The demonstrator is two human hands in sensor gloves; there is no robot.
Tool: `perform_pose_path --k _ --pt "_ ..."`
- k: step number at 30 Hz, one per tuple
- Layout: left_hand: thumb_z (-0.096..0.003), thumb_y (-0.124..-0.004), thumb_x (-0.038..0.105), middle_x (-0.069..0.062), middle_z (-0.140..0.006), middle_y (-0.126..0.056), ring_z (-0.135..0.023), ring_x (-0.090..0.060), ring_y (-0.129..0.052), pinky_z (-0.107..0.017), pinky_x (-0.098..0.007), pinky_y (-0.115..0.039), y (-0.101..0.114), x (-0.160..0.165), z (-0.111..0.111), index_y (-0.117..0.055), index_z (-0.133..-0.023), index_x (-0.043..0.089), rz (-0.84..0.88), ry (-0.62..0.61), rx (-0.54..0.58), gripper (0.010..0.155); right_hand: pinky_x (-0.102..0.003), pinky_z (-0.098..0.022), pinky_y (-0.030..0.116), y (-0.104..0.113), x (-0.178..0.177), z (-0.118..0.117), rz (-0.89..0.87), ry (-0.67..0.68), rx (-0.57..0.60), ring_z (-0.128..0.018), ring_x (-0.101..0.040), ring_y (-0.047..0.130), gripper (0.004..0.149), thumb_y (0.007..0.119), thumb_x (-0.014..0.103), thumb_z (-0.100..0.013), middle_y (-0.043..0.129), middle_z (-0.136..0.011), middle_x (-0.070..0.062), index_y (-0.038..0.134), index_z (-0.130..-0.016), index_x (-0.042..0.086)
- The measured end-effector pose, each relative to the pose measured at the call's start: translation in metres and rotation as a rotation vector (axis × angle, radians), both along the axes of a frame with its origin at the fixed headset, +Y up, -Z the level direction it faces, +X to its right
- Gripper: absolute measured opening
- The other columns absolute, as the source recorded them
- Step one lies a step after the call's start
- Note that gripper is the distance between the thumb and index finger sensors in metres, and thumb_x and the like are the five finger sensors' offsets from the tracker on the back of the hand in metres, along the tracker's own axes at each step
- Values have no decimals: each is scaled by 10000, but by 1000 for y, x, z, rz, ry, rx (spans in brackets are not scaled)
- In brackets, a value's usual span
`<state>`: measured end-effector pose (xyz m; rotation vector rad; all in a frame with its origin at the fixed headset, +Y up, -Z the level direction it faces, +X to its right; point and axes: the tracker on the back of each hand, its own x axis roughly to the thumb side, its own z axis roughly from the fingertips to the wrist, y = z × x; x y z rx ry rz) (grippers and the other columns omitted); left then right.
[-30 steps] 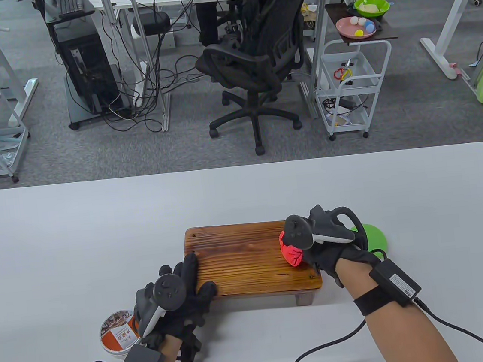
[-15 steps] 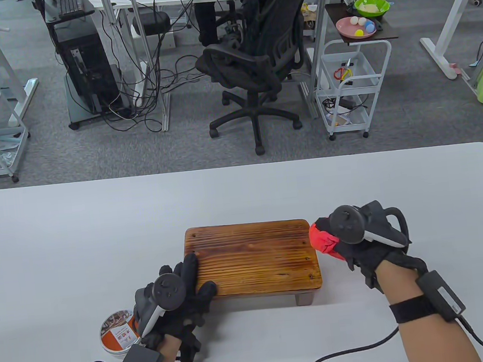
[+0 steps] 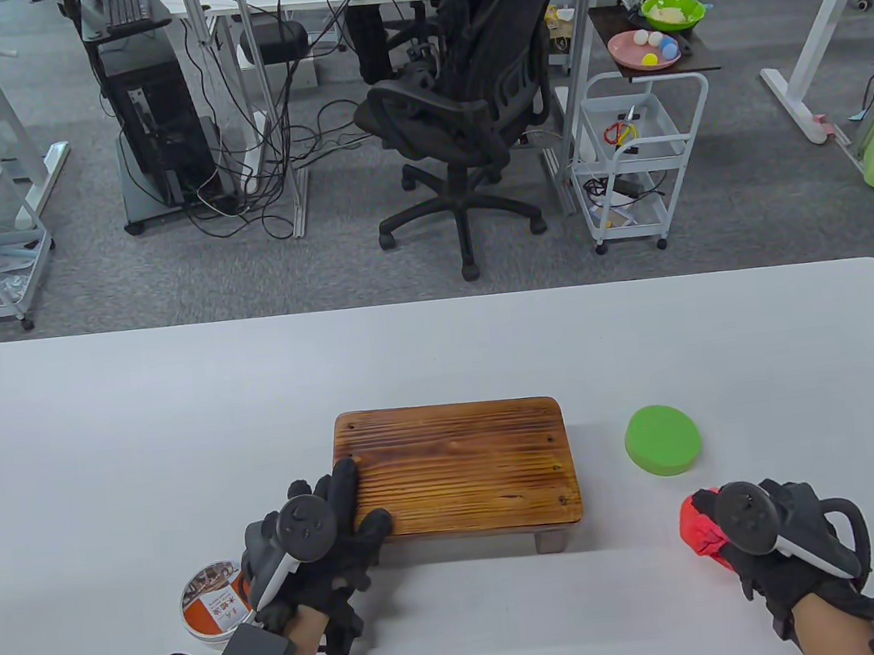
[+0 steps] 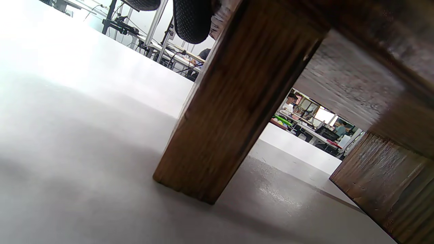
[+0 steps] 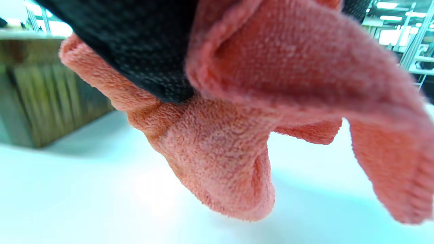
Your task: Dip and apply wood wax on stool
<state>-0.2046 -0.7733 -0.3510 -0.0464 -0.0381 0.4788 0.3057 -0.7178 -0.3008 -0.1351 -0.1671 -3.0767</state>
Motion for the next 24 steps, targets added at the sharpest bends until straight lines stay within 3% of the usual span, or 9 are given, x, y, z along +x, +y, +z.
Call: perform_pose_path --k 9,13,18,24 --pt "-398 -584 846 -136 -1235 -483 -1132 -489 -314 -689 -822 -315 0 0 0 -246 -1165 370 -2 1 2 963 -546 -626 689 -55 -14 19 34 37 -135 -779 -342 813 681 994 334 -344 756 -984 -65 726 -970 328" --pt "-398 -582 845 -135 -1234 -482 -1132 -487 -316 -691 -820 -320 0 0 0 -245 -1164 370 -3 1 3 963 -540 -621 705 -56 -19 24 68 50 -152 -787 -350 813 728 982 393 -332 731 -1001 -88 689 -993 300" --pt "-401 -583 843 -137 -1234 -481 -1131 -488 -316 -691 -818 -320 0 0 0 -245 -1164 366 -1 1 2 962 -573 -650 687 -51 -19 32 22 61 -236 -878 -409 759 915 899 670 -267 659 -1081 -138 642 -1041 256" --pt "-401 -583 841 -134 -1234 -481 -1130 -487 -318 -692 -817 -320 0 0 1 -245 -1164 368 -2 1 2 959 -590 -662 671 -35 -16 29 -10 36 -252 -911 -408 744 924 852 732 -262 655 -1110 -117 640 -1051 302"
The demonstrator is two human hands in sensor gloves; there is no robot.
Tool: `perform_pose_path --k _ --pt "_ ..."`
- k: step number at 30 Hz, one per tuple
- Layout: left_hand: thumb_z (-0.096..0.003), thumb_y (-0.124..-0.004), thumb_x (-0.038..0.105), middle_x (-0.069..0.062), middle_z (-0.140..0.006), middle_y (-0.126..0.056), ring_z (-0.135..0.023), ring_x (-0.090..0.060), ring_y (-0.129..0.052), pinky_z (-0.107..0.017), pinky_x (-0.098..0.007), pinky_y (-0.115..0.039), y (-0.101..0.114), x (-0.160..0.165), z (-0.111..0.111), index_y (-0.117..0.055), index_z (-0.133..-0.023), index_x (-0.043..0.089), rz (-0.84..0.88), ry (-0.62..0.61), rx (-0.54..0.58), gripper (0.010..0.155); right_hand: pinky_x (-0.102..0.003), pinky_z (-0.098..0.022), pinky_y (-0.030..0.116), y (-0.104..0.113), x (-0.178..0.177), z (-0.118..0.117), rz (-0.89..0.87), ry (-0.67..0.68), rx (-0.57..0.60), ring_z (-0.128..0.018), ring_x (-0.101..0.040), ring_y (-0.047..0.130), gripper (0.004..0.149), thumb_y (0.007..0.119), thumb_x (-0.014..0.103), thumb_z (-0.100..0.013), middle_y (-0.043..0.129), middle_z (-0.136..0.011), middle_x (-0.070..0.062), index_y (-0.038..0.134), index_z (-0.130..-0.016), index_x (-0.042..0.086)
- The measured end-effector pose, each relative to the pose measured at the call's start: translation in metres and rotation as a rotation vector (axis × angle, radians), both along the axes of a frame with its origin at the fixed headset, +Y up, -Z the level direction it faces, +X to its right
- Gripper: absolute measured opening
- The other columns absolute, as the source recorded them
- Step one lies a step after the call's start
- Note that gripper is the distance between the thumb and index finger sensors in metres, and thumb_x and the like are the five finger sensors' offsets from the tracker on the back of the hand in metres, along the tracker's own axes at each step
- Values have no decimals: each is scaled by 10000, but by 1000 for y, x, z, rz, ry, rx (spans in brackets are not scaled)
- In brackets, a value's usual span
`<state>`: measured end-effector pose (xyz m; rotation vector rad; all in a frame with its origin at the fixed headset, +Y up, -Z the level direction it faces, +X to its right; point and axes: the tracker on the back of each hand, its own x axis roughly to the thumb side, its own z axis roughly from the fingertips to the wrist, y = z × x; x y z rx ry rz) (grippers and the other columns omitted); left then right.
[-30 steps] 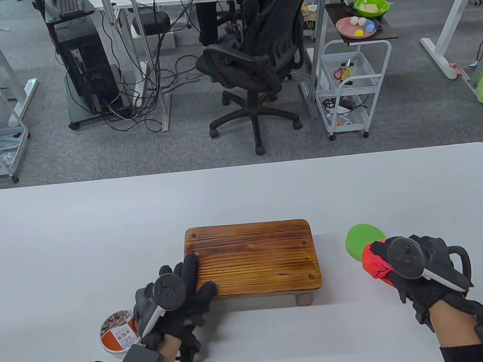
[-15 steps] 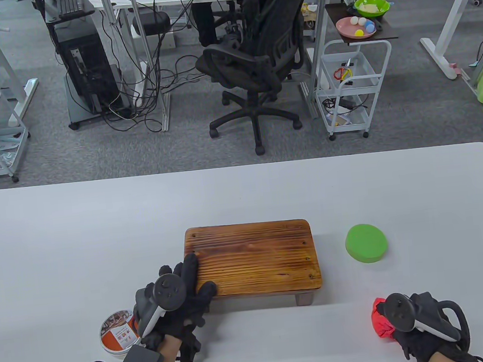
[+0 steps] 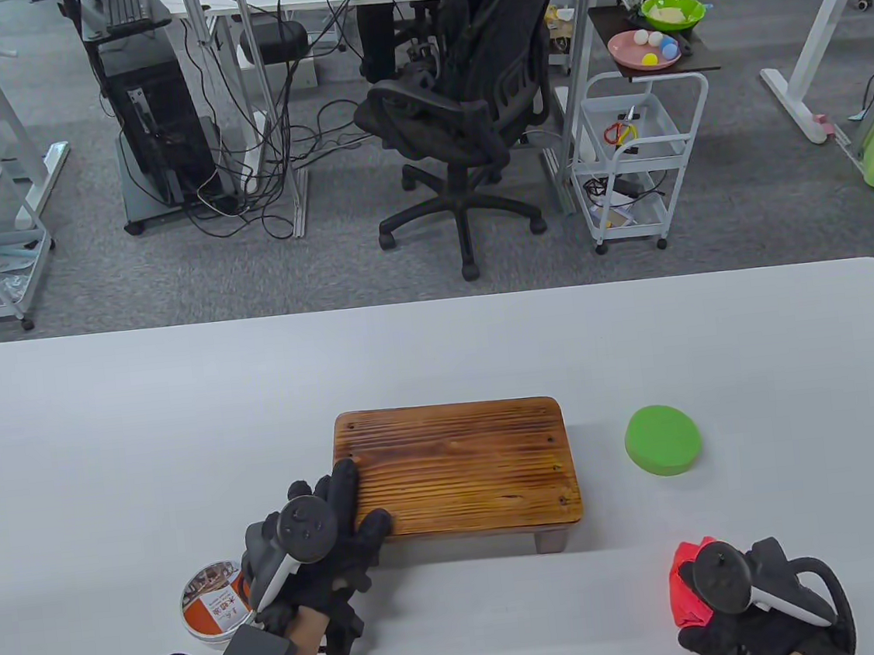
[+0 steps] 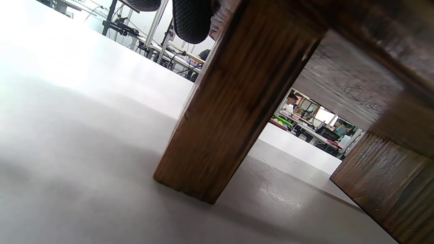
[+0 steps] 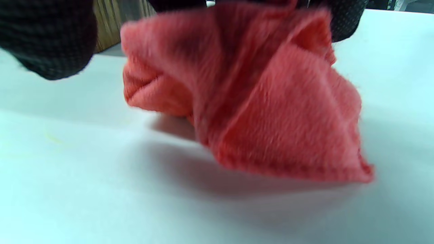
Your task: Dip and apply wood wax on stool
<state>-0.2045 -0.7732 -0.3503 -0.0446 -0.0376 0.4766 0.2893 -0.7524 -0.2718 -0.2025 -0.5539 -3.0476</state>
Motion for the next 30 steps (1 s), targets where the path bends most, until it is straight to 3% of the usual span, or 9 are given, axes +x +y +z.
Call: perform_pose_path --k 5,7,11,14,18,21,30 --pt "-401 -585 841 -134 -1233 -483 -1130 -488 -317 -691 -817 -321 0 0 0 -246 -1164 368 1 -1 0 960 -617 -684 634 47 -4 -9 -71 -10 164 -954 -439 678 926 839 746 -265 630 -1130 -119 635 -1060 319" --pt "-400 -586 841 -135 -1233 -481 -1131 -486 -317 -692 -815 -320 0 0 0 -246 -1164 368 3 -1 -1 960 -675 -718 546 65 -5 -13 -149 -12 247 -1006 -477 567 954 839 749 -267 542 -1166 -125 578 -1083 329" --pt "-400 -587 840 -137 -1234 -478 -1128 -491 -317 -692 -816 -319 0 0 0 -247 -1163 369 5 0 -1 959 -760 -737 371 81 -15 -18 -293 25 348 -1070 -518 309 1078 838 771 -256 267 -1211 -140 347 -1117 347" --pt "-402 -590 838 -136 -1233 -477 -1130 -487 -313 -694 -813 -315 0 0 0 -247 -1163 369 10 -3 -2 957 -782 -736 286 77 -28 -19 -366 66 398 -1073 -522 169 1161 872 768 -226 130 -1200 -128 218 -1095 361" --pt "-407 -594 832 -142 -1231 -479 -1127 -491 -311 -693 -811 -311 0 0 0 -255 -1163 366 14 -6 0 951 -792 -731 235 54 -37 -21 -439 78 410 -1060 -521 77 1207 888 765 -204 9 -1174 -111 115 -1049 384" --pt "-410 -598 828 -146 -1231 -475 -1125 -493 -310 -693 -808 -308 0 -1 0 -258 -1162 363 18 -6 0 948 -795 -728 217 35 -35 -24 -486 57 414 -1052 -518 43 1220 893 762 -198 -27 -1159 -102 78 -1028 394" --pt "-403 -632 818 -146 -1252 -332 -1111 -518 -245 -690 -811 -289 4 -2 3 -212 -1154 357 16 4 9 976 -800 -717 191 21 -33 -22 -510 65 368 -1044 -515 26 1218 900 754 -201 -24 -1157 -103 76 -1021 392"
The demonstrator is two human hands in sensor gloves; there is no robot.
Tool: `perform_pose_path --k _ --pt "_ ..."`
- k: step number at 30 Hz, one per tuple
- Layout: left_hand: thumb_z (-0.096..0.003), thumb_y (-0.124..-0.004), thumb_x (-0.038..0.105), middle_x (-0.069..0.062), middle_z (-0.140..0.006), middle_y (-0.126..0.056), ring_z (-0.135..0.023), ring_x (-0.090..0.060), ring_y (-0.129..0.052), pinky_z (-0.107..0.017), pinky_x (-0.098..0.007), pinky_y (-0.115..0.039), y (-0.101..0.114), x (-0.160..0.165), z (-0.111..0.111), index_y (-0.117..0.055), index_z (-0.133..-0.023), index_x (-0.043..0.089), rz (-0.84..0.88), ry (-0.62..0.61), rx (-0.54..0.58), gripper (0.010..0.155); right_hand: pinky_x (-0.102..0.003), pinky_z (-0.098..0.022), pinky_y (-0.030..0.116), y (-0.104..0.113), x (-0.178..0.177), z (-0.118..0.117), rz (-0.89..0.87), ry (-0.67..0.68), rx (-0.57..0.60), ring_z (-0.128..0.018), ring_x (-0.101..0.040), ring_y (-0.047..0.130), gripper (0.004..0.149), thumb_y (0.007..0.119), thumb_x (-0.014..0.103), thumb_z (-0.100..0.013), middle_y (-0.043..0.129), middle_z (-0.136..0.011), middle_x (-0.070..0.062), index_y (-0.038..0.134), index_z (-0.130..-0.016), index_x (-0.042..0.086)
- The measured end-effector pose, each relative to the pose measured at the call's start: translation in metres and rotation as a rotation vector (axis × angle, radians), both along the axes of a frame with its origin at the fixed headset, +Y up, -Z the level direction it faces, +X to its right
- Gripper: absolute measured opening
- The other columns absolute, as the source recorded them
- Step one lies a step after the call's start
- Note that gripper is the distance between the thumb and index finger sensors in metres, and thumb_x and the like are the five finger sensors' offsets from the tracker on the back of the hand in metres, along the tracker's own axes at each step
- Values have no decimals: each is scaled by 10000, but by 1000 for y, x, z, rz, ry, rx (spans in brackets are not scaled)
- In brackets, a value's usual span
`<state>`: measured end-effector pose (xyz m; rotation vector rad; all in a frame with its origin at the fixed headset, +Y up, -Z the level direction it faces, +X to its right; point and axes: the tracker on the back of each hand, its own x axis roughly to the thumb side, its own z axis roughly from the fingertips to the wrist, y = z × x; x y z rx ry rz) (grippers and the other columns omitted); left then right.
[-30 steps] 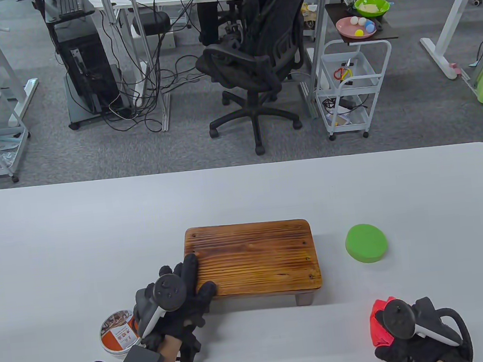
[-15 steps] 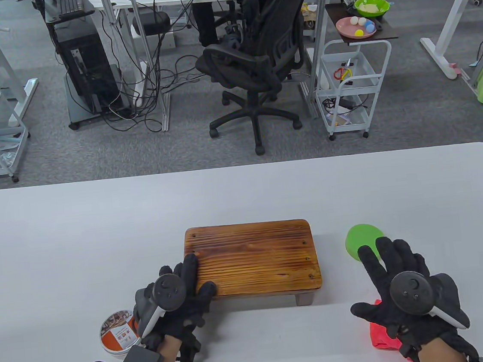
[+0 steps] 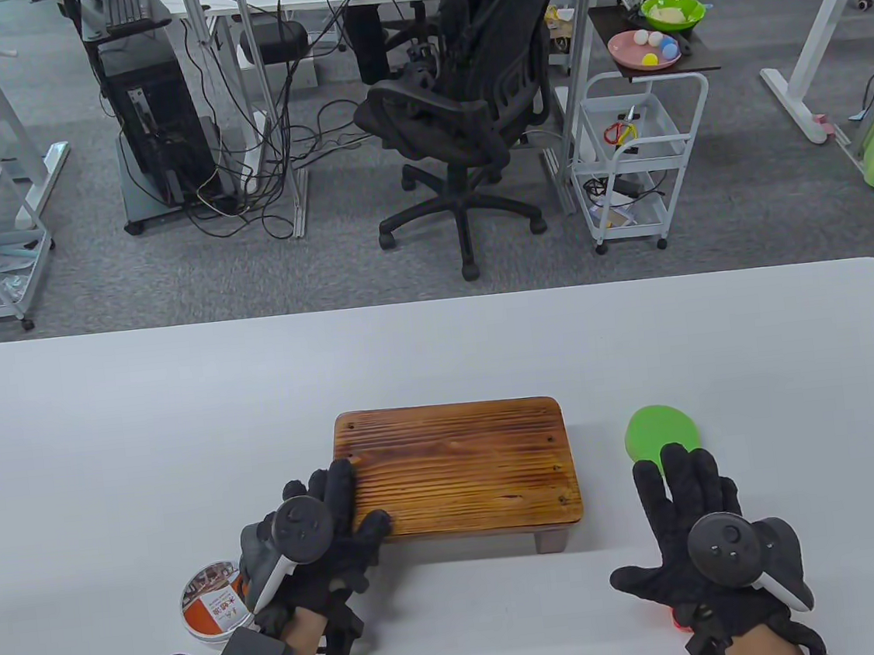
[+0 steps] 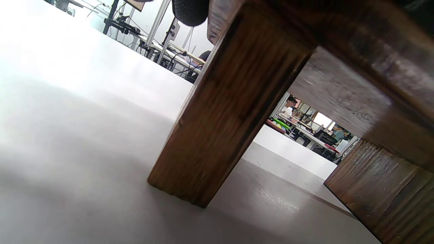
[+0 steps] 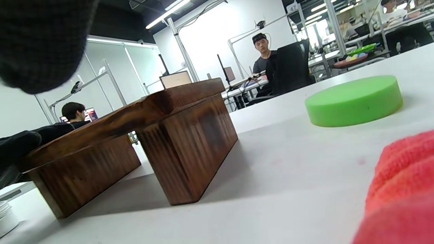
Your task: Dip and apply wood wax on stool
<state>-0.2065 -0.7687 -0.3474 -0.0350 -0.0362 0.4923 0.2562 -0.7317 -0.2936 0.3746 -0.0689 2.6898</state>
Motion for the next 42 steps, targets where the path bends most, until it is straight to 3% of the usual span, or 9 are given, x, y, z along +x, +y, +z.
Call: perform_pose_path --k 4,10,16,20,24,36,42 --pt "-401 -640 819 -157 -1251 -233 -1098 -546 -197 -690 -814 -271 12 0 7 -174 -1149 356 -24 9 44 995 -800 -715 199 0 -2 4 5 15 9 -1044 -516 40 1214 896 756 -200 -11 -1159 -109 83 -1023 389" --pt "-382 -727 826 -165 -1242 -104 -1068 -583 -103 -679 -829 -227 49 -15 22 -138 -1143 368 -130 46 91 1065 -802 -711 209 0 -5 7 2 41 2 -1046 -522 67 1208 895 754 -205 32 -1162 -119 92 -1026 382" --pt "-316 -840 839 -208 -1217 -31 -1017 -663 -61 -643 -868 -232 68 -57 37 -96 -1137 357 -250 122 -12 1208 -803 -708 218 1 -6 10 -3 62 8 -1047 -527 83 1205 894 755 -207 35 -1164 -123 96 -1028 378" --pt "-267 -908 826 -251 -1204 -61 -1005 -712 -137 -639 -879 -304 55 -79 46 -38 -1113 332 -318 136 -124 1310 -805 -707 222 3 -6 12 -9 71 14 -1047 -530 92 1203 893 756 -210 40 -1165 -127 98 -1029 376" --pt "-262 -938 804 -287 -1182 -79 -995 -734 -207 -640 -870 -348 28 -89 52 3 -1090 318 -357 117 -299 1344 -805 -706 227 2 -7 13 -13 74 10 -1048 -533 103 1200 892 755 -213 45 -1167 -131 101 -1031 373" --pt "-307 -924 754 -193 -1168 -187 -1027 -669 -321 -678 -818 -407 -23 -117 42 -123 -1061 296 -370 198 -456 1192 -808 -702 238 1 -8 13 -17 82 -30 -1048 -540 131 1195 891 752 -219 60 -1168 -139 106 -1032 363" --pt "-302 -902 775 -161 -1173 -184 -1035 -661 -372 -690 -800 -436 -28 -116 40 -131 -1048 301 -374 202 -458 1173 -809 -701 242 1 -9 12 -18 91 -58 -1049 -541 140 1195 896 749 -222 66 -1169 -143 109 -1033 360"
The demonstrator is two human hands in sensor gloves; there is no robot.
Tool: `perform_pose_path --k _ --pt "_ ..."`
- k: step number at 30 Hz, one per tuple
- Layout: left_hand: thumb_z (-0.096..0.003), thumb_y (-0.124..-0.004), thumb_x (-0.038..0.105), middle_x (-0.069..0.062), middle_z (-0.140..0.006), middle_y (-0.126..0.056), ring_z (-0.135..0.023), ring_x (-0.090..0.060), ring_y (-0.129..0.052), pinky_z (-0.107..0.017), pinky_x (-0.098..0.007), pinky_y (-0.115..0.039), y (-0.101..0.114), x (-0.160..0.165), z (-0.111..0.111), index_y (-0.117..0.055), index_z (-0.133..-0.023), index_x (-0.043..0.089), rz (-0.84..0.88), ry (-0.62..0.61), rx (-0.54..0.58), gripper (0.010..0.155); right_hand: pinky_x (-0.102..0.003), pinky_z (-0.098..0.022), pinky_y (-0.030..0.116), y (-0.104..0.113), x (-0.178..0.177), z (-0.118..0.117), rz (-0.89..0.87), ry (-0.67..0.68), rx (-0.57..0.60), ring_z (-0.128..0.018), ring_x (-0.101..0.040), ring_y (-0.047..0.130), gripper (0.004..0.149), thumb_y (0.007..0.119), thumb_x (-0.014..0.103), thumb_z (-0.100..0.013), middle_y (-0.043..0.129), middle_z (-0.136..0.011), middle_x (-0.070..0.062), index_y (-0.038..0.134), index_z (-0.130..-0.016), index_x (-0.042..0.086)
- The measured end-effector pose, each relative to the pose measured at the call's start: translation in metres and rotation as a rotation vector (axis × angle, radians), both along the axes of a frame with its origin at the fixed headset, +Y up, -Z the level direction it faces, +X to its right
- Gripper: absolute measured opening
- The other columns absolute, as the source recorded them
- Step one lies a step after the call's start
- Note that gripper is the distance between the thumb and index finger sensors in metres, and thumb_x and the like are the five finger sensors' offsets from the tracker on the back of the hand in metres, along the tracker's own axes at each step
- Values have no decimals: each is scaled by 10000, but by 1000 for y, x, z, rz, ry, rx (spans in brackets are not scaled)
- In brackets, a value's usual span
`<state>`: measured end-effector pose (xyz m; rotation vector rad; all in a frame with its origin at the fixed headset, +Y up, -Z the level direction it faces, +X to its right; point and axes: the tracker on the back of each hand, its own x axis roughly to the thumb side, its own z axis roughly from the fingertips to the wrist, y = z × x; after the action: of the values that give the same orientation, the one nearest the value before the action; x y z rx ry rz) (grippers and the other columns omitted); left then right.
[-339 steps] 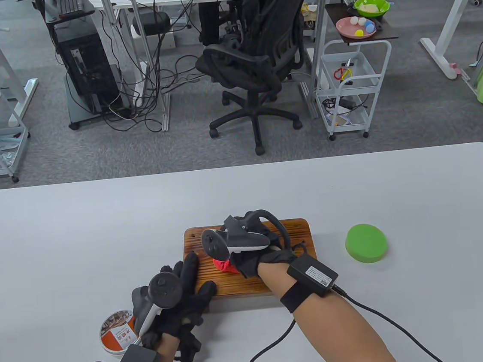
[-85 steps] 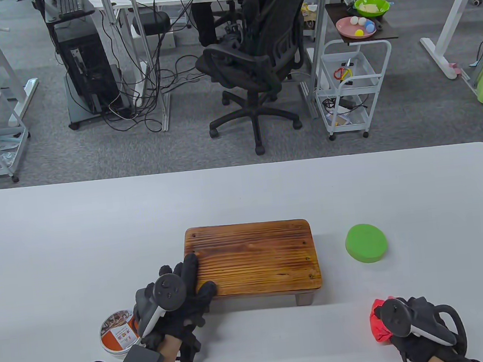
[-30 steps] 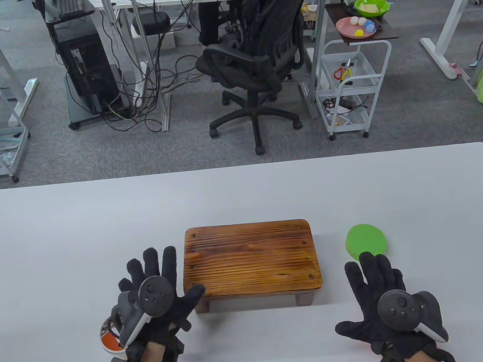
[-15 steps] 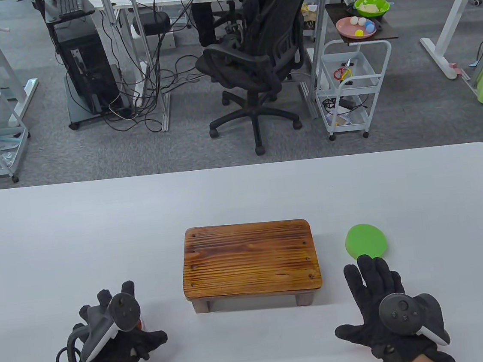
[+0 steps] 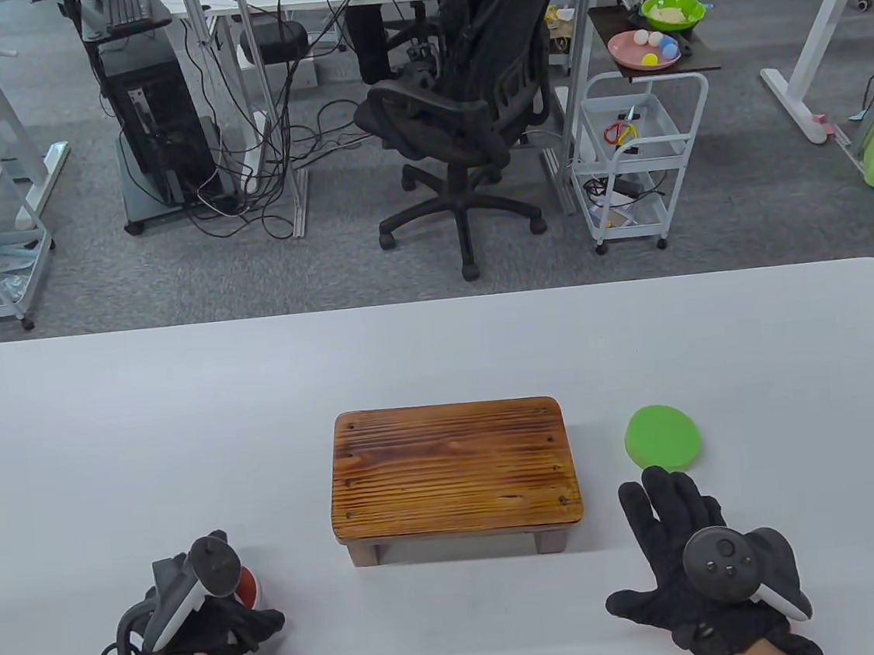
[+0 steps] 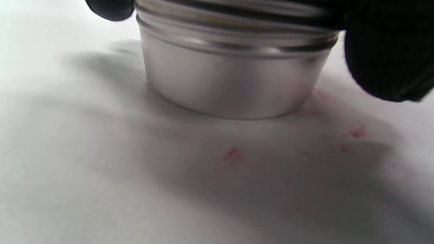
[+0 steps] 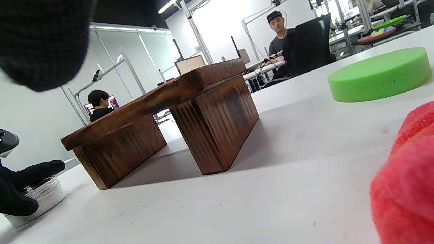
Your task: Dip and apply wood wax on stool
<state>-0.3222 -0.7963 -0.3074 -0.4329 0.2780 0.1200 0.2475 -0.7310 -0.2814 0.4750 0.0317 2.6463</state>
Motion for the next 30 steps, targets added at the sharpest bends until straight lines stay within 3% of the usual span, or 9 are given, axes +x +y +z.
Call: perform_pose_path --k 16,24,30 --pt "-289 -888 806 -185 -1161 -232 -906 -663 -512 -715 -729 -510 2 -3 -3 -206 -1056 305 18 35 48 1142 -810 -699 260 -1 1 -2 -6 0 -36 -1055 -545 194 1181 896 741 -233 93 -1172 -150 125 -1039 352" --pt "-287 -888 806 -195 -1158 -245 -888 -672 -532 -709 -740 -499 55 15 -5 -219 -1057 296 107 -46 183 1140 -812 -698 268 -1 2 -3 -9 3 -52 -1056 -544 238 1174 894 742 -234 121 -1179 -153 142 -1045 349" --pt "-291 -891 805 -197 -1158 -257 -883 -676 -542 -708 -745 -492 97 62 0 -231 -1062 299 166 -213 270 1134 -812 -698 271 -1 3 -4 -12 6 -53 -1056 -544 245 1171 894 742 -234 128 -1179 -154 148 -1047 347"
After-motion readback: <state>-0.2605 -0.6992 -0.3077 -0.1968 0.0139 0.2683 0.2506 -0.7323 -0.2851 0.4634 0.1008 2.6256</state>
